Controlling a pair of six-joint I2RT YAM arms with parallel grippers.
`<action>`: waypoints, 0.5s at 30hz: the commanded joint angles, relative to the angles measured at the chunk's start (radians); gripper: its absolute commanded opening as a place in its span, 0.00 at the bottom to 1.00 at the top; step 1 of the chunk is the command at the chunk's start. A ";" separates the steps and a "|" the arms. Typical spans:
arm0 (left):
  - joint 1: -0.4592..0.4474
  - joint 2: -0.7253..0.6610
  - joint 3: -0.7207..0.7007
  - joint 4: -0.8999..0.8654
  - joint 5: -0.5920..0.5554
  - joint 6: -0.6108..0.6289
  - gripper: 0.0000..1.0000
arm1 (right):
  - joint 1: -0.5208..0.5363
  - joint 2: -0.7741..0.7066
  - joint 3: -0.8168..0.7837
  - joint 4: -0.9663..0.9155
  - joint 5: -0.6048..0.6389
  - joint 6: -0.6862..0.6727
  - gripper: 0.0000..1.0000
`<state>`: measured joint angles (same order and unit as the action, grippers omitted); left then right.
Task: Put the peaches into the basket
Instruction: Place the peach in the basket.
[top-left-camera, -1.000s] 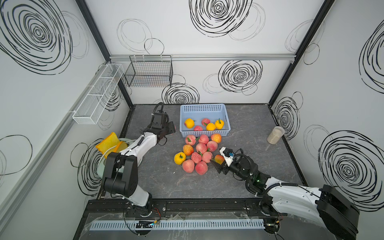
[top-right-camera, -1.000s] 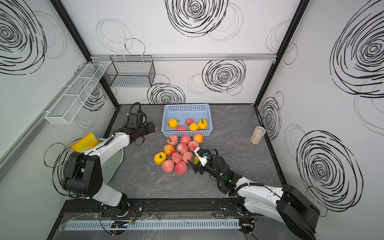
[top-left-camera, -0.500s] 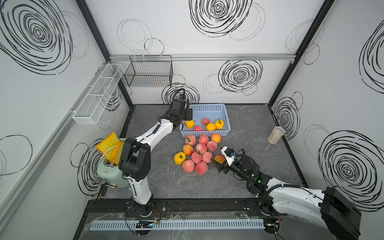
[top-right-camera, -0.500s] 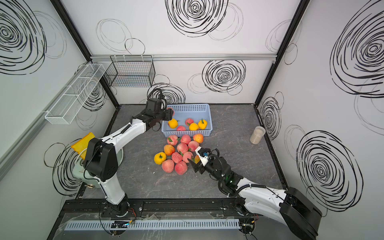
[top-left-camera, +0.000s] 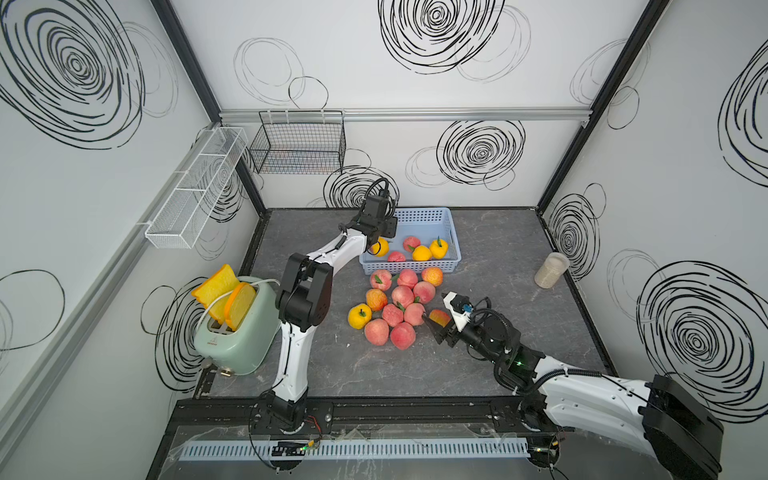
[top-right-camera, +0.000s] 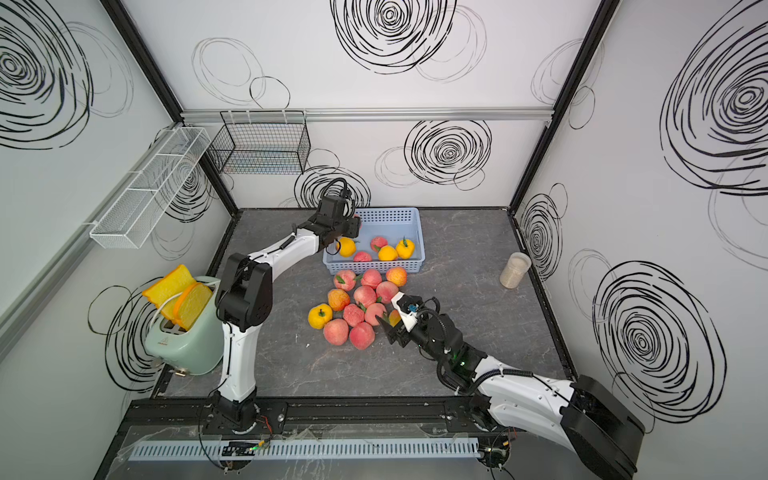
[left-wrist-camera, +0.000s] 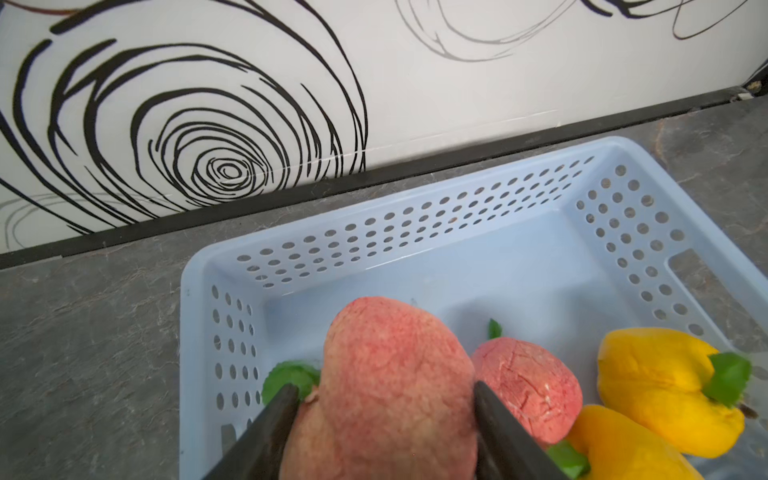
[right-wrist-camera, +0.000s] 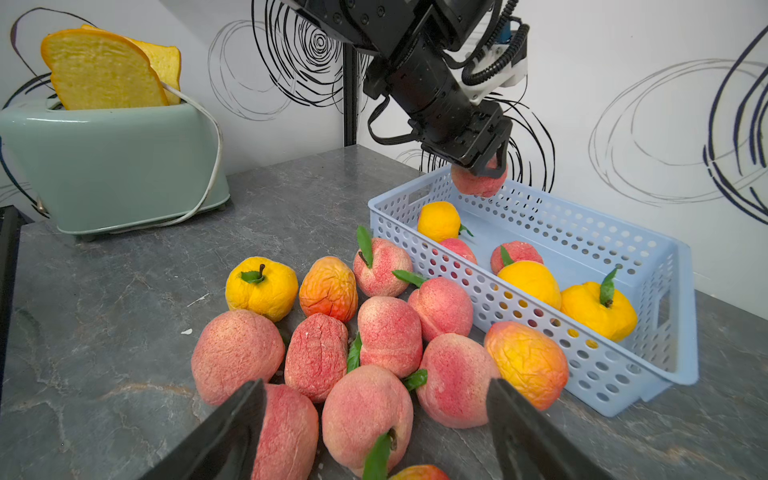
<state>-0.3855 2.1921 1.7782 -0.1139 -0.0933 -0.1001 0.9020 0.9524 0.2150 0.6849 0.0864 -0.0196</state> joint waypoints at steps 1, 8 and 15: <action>0.002 0.046 0.073 0.023 -0.026 0.032 0.54 | 0.008 0.001 -0.001 0.027 0.005 -0.010 0.86; -0.003 0.124 0.130 0.003 -0.046 0.056 0.54 | 0.008 0.008 -0.001 0.033 0.003 -0.010 0.86; -0.001 0.153 0.138 0.002 -0.060 0.061 0.54 | 0.008 0.027 0.009 0.030 -0.002 -0.010 0.86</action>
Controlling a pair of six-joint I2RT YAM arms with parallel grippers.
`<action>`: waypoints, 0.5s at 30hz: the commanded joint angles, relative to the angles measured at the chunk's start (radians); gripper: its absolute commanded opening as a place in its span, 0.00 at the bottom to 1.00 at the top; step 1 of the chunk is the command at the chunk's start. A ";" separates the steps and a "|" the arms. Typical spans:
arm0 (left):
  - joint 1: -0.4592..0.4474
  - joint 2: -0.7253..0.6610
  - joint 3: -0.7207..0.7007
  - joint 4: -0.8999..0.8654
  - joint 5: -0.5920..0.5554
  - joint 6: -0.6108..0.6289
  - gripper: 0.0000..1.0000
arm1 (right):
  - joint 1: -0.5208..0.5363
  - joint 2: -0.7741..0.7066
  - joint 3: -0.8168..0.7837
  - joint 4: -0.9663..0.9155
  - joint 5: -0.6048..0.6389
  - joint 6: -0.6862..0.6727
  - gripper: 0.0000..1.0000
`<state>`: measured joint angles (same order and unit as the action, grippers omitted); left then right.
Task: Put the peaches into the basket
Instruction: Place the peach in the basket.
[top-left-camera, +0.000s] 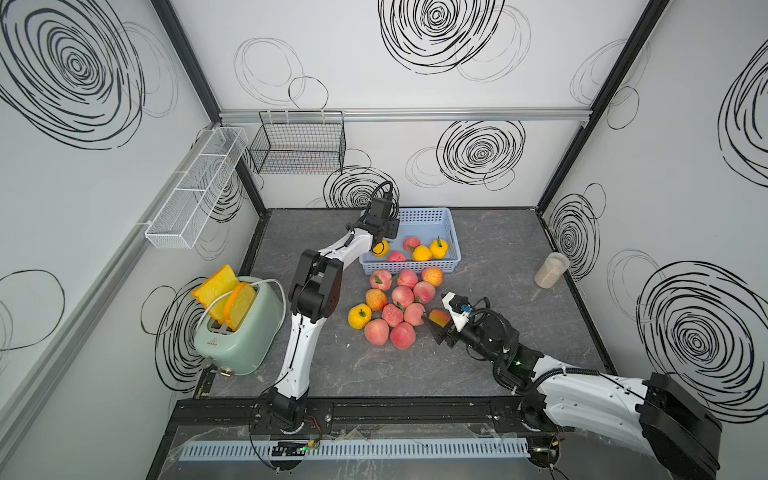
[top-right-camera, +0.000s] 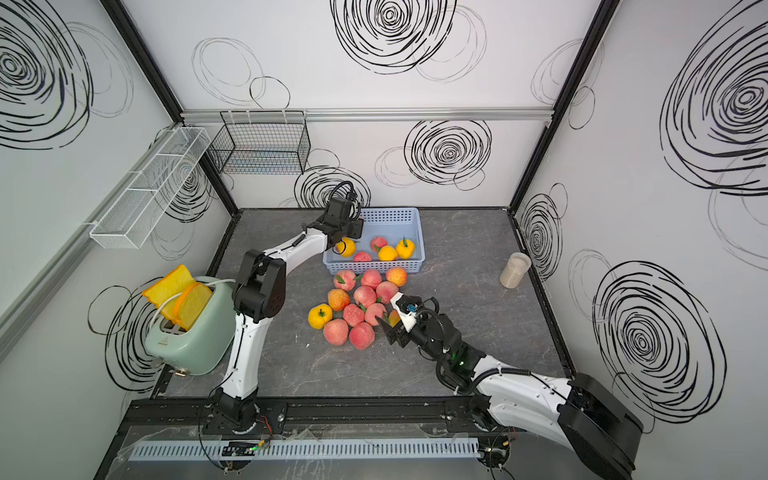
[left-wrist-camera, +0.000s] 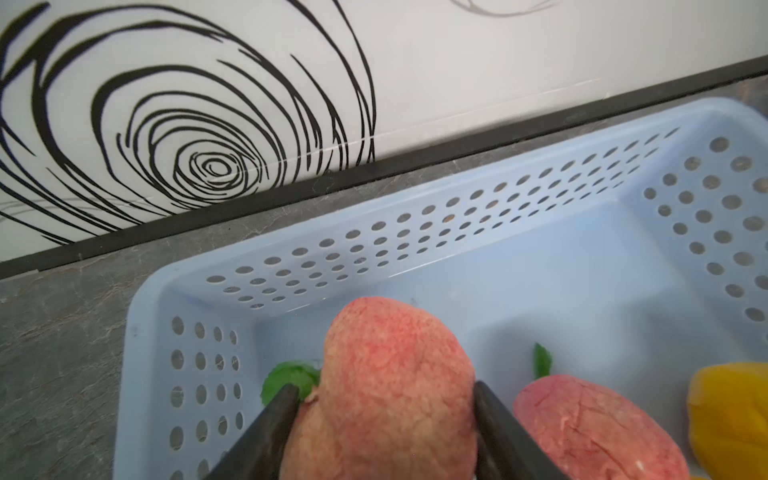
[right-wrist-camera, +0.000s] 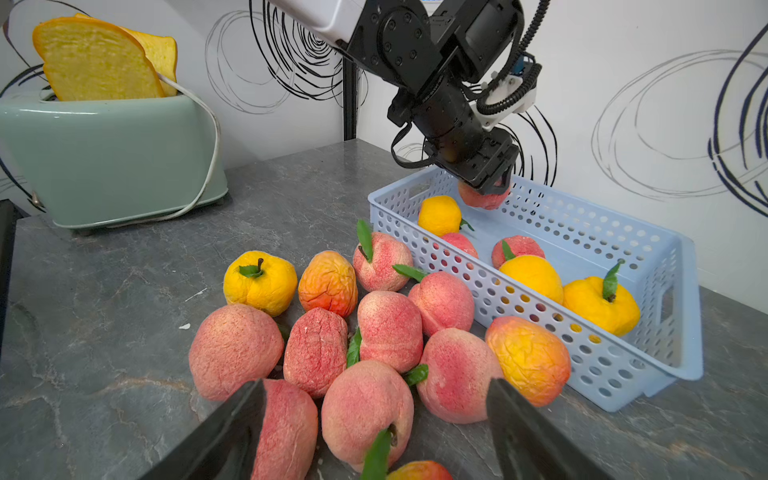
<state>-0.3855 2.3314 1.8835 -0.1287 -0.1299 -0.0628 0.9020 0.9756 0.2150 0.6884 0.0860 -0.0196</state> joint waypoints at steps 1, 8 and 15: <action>-0.002 0.019 0.034 0.012 -0.032 0.028 0.54 | 0.008 0.003 0.009 0.026 0.000 -0.010 0.86; 0.002 0.023 0.005 0.010 -0.053 0.021 0.54 | 0.008 0.003 0.009 0.026 0.002 -0.010 0.86; -0.004 0.023 -0.012 -0.018 -0.069 0.030 0.54 | 0.008 0.006 0.009 0.027 0.003 -0.010 0.86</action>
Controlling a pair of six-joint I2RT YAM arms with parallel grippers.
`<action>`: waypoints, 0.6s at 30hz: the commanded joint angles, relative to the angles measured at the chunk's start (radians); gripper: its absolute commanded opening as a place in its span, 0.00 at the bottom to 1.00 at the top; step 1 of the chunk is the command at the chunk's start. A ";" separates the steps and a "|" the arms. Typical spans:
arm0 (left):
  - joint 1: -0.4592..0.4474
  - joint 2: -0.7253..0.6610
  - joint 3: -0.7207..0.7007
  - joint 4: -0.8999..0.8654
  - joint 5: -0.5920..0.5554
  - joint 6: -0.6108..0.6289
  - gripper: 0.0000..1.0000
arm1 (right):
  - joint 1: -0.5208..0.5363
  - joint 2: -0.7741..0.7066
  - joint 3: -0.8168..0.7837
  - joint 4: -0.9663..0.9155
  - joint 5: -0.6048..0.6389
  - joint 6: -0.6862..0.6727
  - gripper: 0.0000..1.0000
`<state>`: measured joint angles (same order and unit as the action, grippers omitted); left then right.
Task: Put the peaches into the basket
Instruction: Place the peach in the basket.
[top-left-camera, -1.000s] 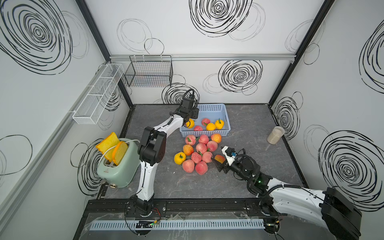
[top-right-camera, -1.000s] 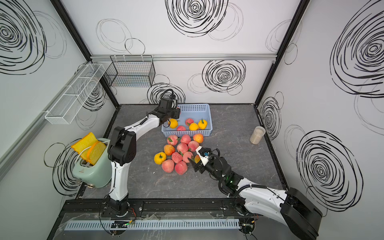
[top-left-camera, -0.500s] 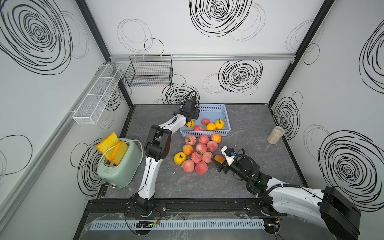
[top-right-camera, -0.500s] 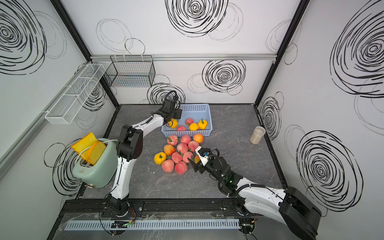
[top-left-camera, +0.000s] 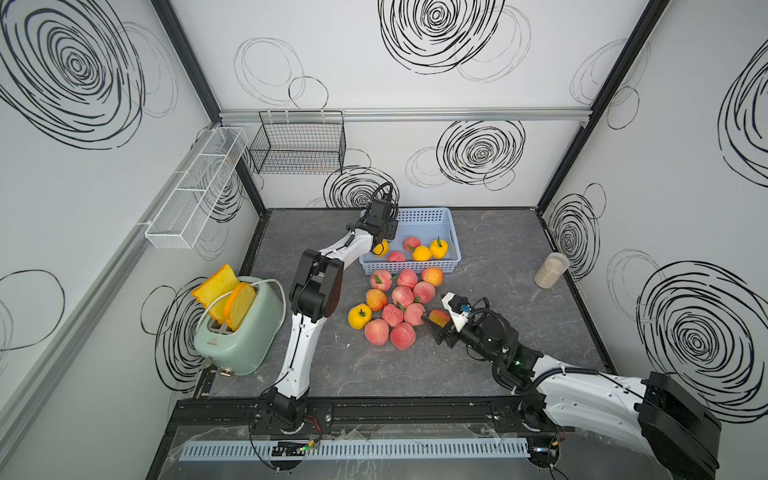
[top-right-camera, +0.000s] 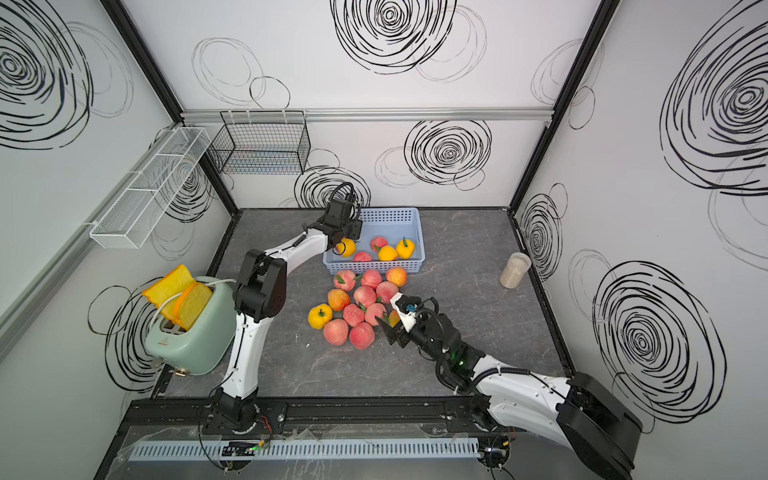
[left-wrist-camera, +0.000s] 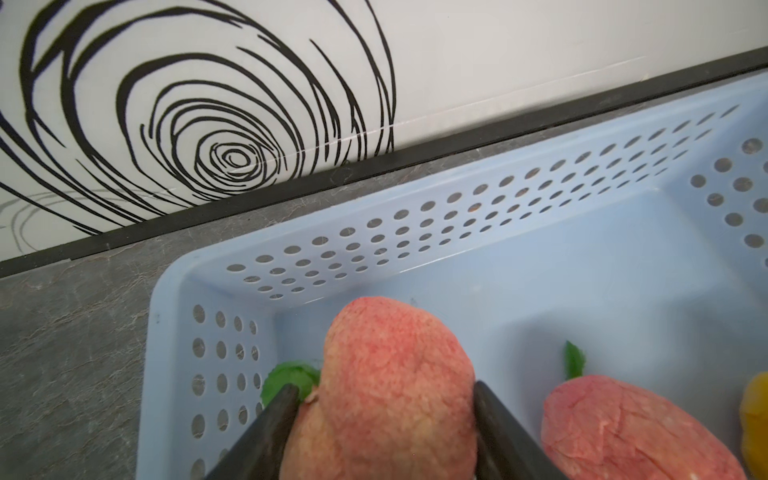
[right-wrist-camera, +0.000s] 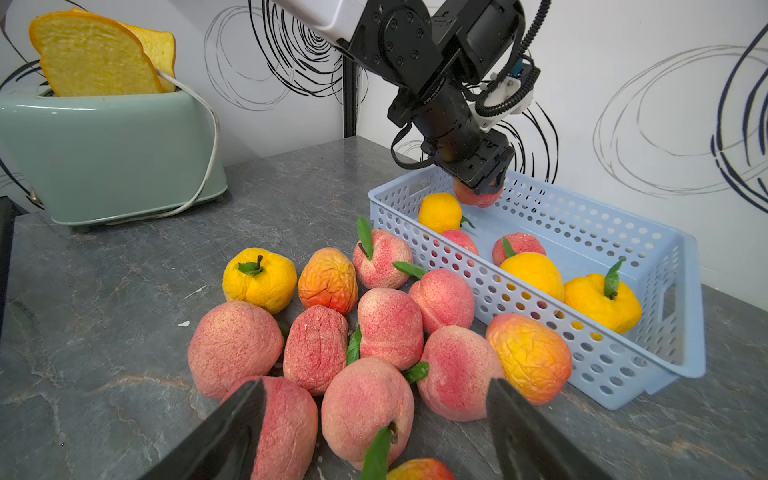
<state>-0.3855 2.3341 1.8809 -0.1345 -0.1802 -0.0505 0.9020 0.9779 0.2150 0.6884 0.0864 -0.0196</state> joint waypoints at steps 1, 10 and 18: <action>-0.004 0.021 -0.009 -0.022 -0.023 0.017 0.55 | 0.008 0.006 0.010 0.027 0.004 -0.010 0.86; -0.005 0.007 -0.027 -0.073 -0.009 0.007 0.59 | 0.007 0.008 0.012 0.032 0.002 -0.006 0.87; -0.013 -0.004 -0.040 -0.076 -0.033 0.008 0.67 | 0.008 0.010 0.013 0.026 0.007 -0.007 0.87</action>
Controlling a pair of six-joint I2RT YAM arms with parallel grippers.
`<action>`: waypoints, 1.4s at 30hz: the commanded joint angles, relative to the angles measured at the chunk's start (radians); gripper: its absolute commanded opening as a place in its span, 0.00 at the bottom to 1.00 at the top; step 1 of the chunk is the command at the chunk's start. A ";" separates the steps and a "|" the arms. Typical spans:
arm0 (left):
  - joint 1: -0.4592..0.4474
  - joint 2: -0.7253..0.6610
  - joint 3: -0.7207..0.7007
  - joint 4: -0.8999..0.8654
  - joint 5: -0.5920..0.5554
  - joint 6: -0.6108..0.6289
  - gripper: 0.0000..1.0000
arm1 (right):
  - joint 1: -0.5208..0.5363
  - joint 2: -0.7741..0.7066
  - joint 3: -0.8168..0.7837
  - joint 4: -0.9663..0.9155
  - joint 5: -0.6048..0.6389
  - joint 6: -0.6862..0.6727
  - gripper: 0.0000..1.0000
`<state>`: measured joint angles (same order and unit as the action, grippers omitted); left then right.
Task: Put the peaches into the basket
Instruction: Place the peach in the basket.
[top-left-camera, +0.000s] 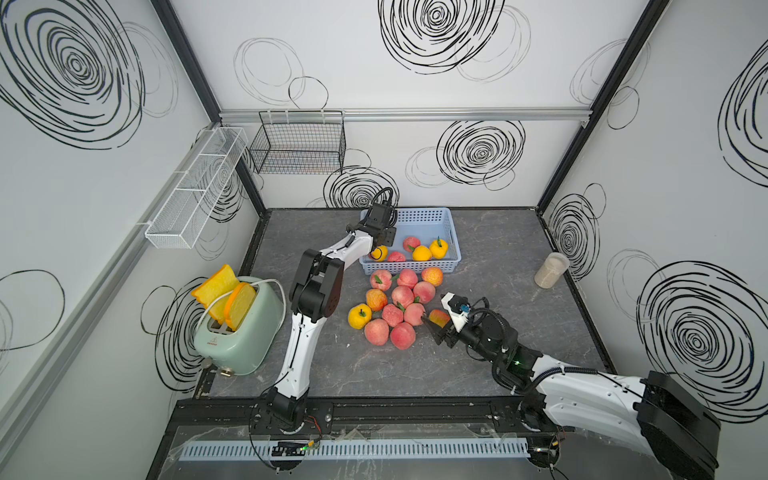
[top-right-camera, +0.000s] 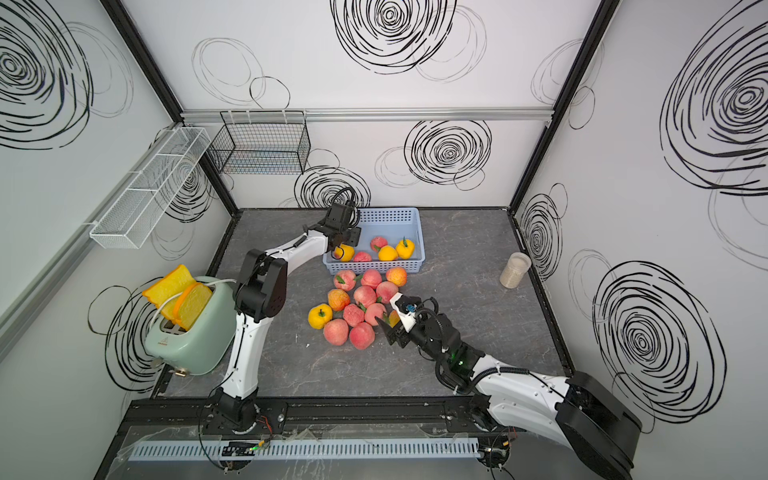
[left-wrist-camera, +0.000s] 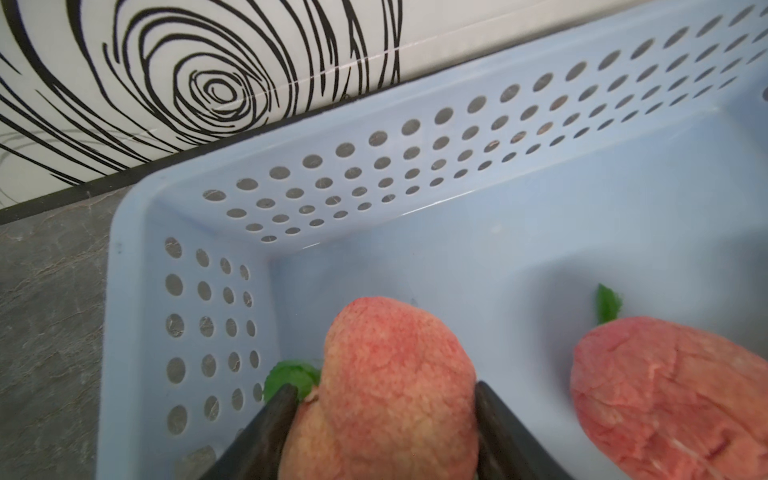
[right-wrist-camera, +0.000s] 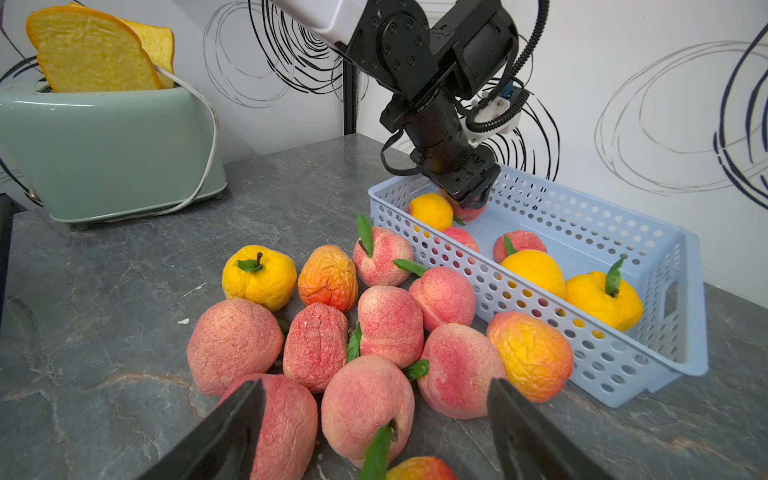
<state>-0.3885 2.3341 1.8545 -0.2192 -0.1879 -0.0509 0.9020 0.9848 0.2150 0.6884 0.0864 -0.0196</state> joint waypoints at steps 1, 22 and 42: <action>-0.010 -0.006 -0.016 0.010 -0.025 0.005 0.69 | 0.008 0.002 0.014 0.027 0.008 -0.007 0.87; -0.040 -0.348 -0.217 -0.002 0.117 -0.144 0.89 | 0.002 -0.018 0.016 0.009 0.072 0.024 0.88; -0.116 -1.093 -0.810 -0.145 0.697 0.103 0.92 | -0.478 -0.044 0.214 -0.652 -0.453 0.656 0.94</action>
<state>-0.4831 1.3071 1.0641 -0.4004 0.3626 -0.0185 0.4774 0.9127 0.4145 0.2279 -0.1654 0.4683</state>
